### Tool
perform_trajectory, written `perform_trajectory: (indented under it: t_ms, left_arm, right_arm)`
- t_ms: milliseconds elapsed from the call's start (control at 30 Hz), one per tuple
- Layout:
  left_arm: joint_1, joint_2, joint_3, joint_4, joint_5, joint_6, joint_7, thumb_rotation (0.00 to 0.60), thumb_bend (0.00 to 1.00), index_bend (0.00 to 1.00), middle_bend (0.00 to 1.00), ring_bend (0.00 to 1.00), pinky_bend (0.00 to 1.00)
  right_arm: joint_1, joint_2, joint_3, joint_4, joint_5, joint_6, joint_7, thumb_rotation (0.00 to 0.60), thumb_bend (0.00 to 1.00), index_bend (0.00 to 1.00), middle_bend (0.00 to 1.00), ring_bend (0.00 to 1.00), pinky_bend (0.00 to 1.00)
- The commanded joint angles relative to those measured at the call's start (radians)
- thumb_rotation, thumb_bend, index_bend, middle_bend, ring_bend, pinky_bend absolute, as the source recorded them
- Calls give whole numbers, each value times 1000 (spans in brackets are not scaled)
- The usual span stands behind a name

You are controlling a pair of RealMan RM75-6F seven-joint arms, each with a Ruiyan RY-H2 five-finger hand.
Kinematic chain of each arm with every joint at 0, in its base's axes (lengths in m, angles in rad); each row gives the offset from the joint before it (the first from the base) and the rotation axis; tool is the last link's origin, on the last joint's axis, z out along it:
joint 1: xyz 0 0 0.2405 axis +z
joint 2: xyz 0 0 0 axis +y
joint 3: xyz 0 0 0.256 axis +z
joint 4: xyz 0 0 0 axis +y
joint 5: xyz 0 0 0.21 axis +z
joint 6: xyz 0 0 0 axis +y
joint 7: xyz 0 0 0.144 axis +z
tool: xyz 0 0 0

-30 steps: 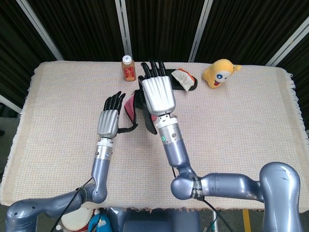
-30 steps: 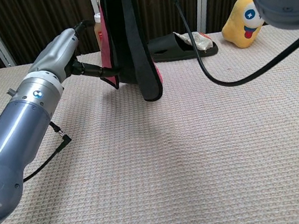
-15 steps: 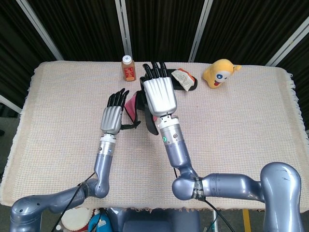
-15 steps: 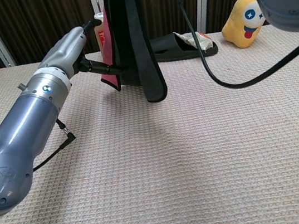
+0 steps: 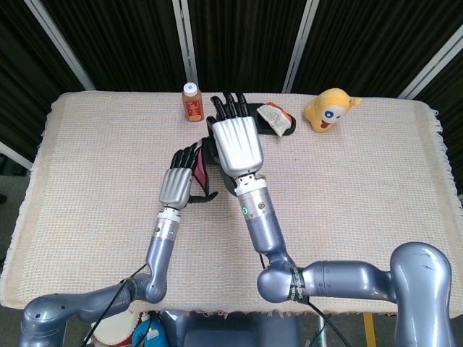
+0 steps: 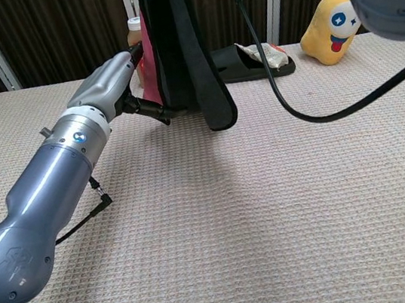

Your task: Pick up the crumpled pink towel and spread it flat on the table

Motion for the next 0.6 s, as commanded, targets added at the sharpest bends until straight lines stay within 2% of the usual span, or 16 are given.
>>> perform_trajectory:
  t_ms: [33, 367, 600]
  left_arm:
    - [-5, -8, -4, 16, -8, -4, 2, 600, 126, 0, 0, 0, 0]
    - [-1, 12, 2, 52, 9, 7, -9, 600, 159, 0, 0, 0, 0]
    - [-9, 40, -15, 61, 19, 11, -26, 600, 180, 0, 0, 0, 0]
  right_arm:
    - [0, 3, 2, -5, 2, 3, -1, 600, 558, 633, 231, 123, 112]
    - [-11, 17, 13, -23, 21, 11, 9, 600, 558, 634, 231, 123, 112]
    - [-18, 27, 10, -34, 26, 15, 13, 600, 558, 634, 231, 123, 111]
